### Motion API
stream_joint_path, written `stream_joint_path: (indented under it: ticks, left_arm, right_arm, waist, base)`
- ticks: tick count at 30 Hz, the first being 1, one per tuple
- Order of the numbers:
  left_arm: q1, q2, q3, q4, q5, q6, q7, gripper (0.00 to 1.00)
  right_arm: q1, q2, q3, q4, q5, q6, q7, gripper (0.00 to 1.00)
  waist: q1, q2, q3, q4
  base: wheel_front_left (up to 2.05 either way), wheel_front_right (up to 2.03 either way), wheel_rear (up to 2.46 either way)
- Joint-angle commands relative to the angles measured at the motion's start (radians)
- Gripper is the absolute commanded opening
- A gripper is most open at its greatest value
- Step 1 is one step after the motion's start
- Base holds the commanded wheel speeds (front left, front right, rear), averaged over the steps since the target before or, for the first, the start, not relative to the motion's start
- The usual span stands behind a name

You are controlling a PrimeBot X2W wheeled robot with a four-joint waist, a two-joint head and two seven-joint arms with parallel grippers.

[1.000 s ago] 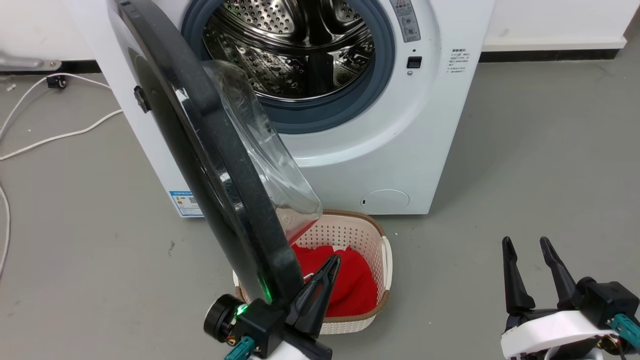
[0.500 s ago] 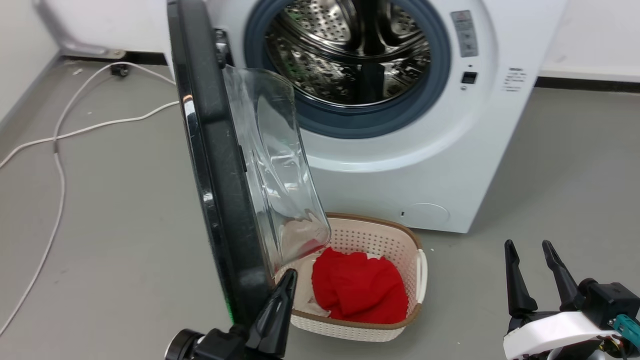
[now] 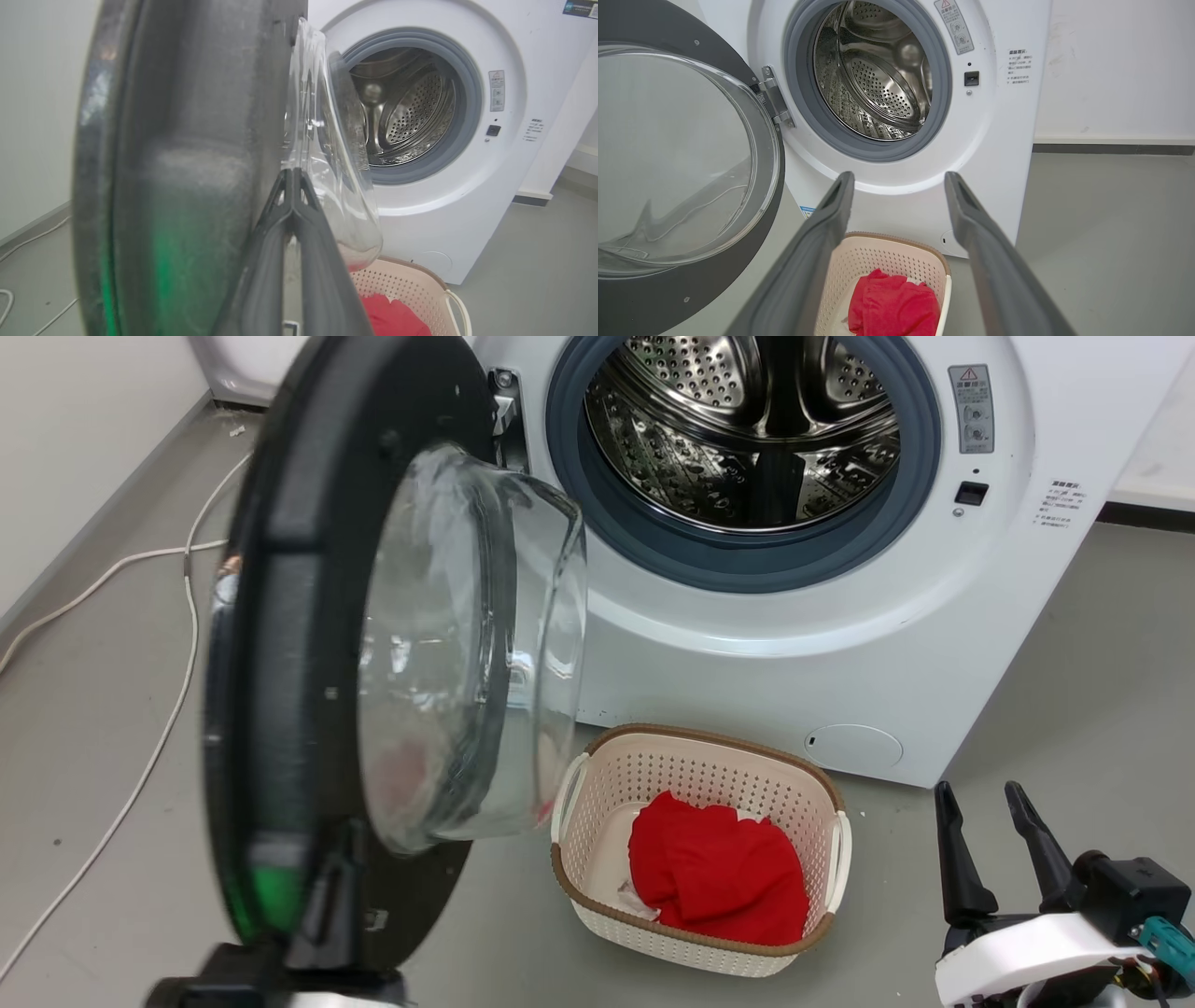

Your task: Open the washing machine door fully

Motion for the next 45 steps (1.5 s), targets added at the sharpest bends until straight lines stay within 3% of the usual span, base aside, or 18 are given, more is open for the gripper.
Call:
stream_joint_path:
  ticks: [1,9,23,32,40,42,43,45]
  left_arm:
    - [-0.017,0.010,0.032,0.005,-0.008,0.008,-0.002,0.00]
    - [-0.078,0.045,0.214,0.088,-0.043,-0.008,-0.002,0.00]
    - [-0.230,0.125,0.488,0.330,-0.007,-0.087,-0.002,0.00]
    - [-0.228,0.088,0.555,0.356,0.061,-0.125,-0.002,0.00]
    - [-0.113,-0.016,0.547,0.241,0.118,-0.139,-0.002,0.00]
    - [-0.086,-0.038,0.543,0.210,0.129,-0.142,-0.002,0.45]
    - [-0.076,-0.049,0.539,0.195,0.132,-0.146,-0.002,1.00]
    - [-0.060,-0.072,0.531,0.169,0.130,-0.149,-0.002,1.00]
  right_arm:
    - [-0.001,0.002,0.003,-0.003,-0.002,-0.001,0.000,1.00]
    - [-0.013,0.002,0.007,-0.003,0.000,-0.001,0.008,1.00]
    - [-0.022,0.002,0.004,-0.011,-0.002,-0.001,0.017,1.00]
    - [-0.008,0.002,0.007,-0.007,0.001,-0.001,0.014,1.00]
    - [0.007,0.002,0.012,0.002,0.015,-0.001,0.004,1.00]
    - [0.009,0.002,0.010,0.000,0.008,-0.001,0.004,1.00]
    - [0.010,0.002,0.010,-0.001,0.006,-0.001,0.003,1.00]
    - [0.010,0.002,0.008,-0.003,0.000,-0.001,0.004,1.00]
  waist:
    - [0.0000,0.0000,0.003,-0.001]
    - [0.0000,0.0000,0.022,-0.035]
    - [0.0000,0.0000,0.041,-0.077]
    - [0.0000,0.0000,0.024,-0.082]
    - [0.0000,0.0000,0.001,-0.092]
    - [0.0000,0.0000,-0.001,-0.090]
    - [0.0000,0.0000,-0.001,-0.088]
    - [0.0000,0.0000,-0.003,-0.085]
  base:
    - [0.00,0.00,0.00]
    - [0.00,0.00,0.00]
    - [0.00,0.00,0.00]
    - [0.00,0.00,0.00]
    - [0.00,0.00,0.00]
    - [0.00,0.00,0.00]
    - [0.00,0.00,0.00]
    - [0.00,0.00,0.00]
